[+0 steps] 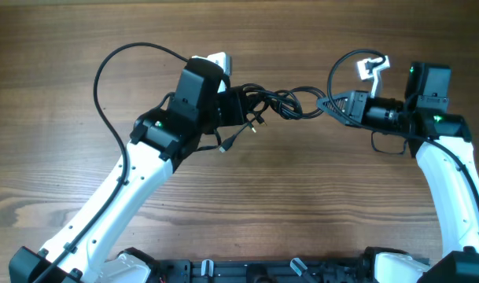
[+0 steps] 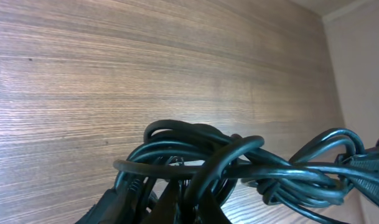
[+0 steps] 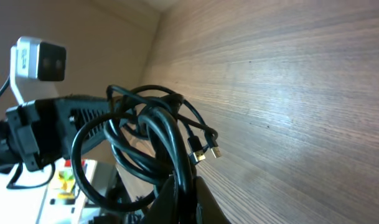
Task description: Untangle cables
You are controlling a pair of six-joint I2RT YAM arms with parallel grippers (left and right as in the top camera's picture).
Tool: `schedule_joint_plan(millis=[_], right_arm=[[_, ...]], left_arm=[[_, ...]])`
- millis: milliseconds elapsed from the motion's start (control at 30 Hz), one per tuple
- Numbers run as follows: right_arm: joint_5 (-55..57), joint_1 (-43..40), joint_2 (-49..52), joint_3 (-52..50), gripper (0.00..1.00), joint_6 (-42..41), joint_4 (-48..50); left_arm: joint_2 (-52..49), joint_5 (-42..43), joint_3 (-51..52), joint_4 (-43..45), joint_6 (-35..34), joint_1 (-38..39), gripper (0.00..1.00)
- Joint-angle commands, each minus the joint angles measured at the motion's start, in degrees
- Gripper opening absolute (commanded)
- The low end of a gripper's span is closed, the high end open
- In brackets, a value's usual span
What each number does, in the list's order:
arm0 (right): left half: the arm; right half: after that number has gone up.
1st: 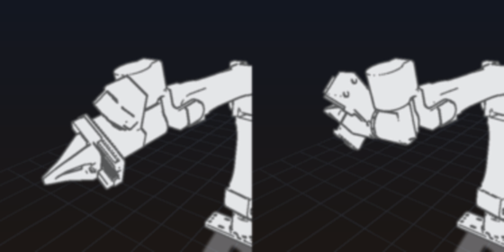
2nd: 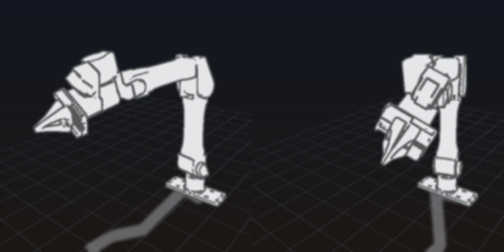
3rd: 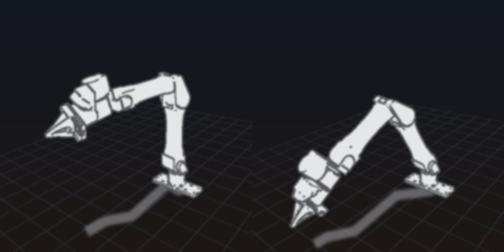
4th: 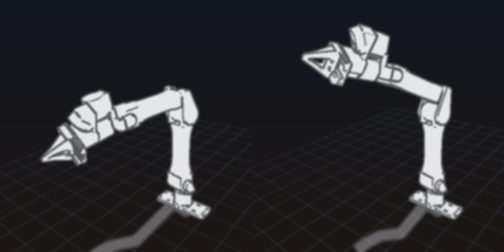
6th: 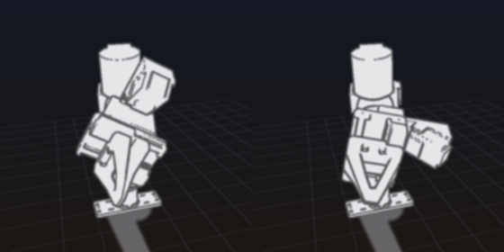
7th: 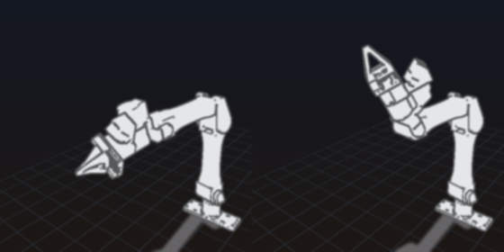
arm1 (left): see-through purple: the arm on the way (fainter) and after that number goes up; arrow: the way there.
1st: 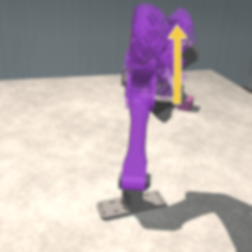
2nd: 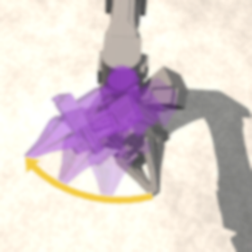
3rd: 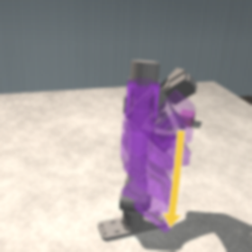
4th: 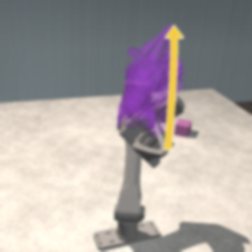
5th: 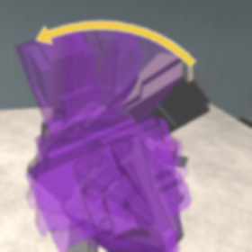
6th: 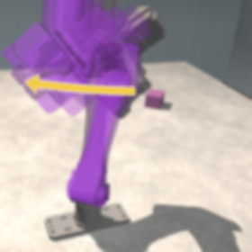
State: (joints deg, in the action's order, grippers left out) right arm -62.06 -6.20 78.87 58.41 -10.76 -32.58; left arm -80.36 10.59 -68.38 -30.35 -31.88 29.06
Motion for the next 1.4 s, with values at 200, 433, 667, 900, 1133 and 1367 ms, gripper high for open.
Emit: schedule_joint_plan(millis=[200, 433, 667, 900, 1133, 1367], right_arm=[[-2.38, 2.47, 0.04, 0.07, 0.34, 9.2, 0.68], [-3.02, 3.45, 0.11, 0.07, 0.36, 12.68, 1.86], [-5.79, 11.76, 0.11, 0.07, 0.37, 17.99, 6.69], [-9.94, 14.82, 0.11, 0.07, 0.37, 12.11, 17.53], [-6.91, 13.09, -0.04, 0.09, 0.36, 7.63, 19.87], [-0.59, 7.39, -0.48, 0.07, 0.43, 6.69, 14.08]], left_arm=[[1.51, 1.22, -0.26, -0.31, -4.63, -2.16, 0.04], [1.51, 7.58, -0.26, 2.62, -4.66, -2.19, 0.04], [1.51, 10.21, -0.26, 3.32, -7.63, -2.16, 0.04], [1.51, 11.1, -0.26, 2.27, -7.8, -2.16, 0.04], [1.49, 11.89, -0.26, 2.27, -7.8, -2.19, 0.04], [1.51, 12.39, -0.26, 2.27, -7.82, -2.19, 0.04]])
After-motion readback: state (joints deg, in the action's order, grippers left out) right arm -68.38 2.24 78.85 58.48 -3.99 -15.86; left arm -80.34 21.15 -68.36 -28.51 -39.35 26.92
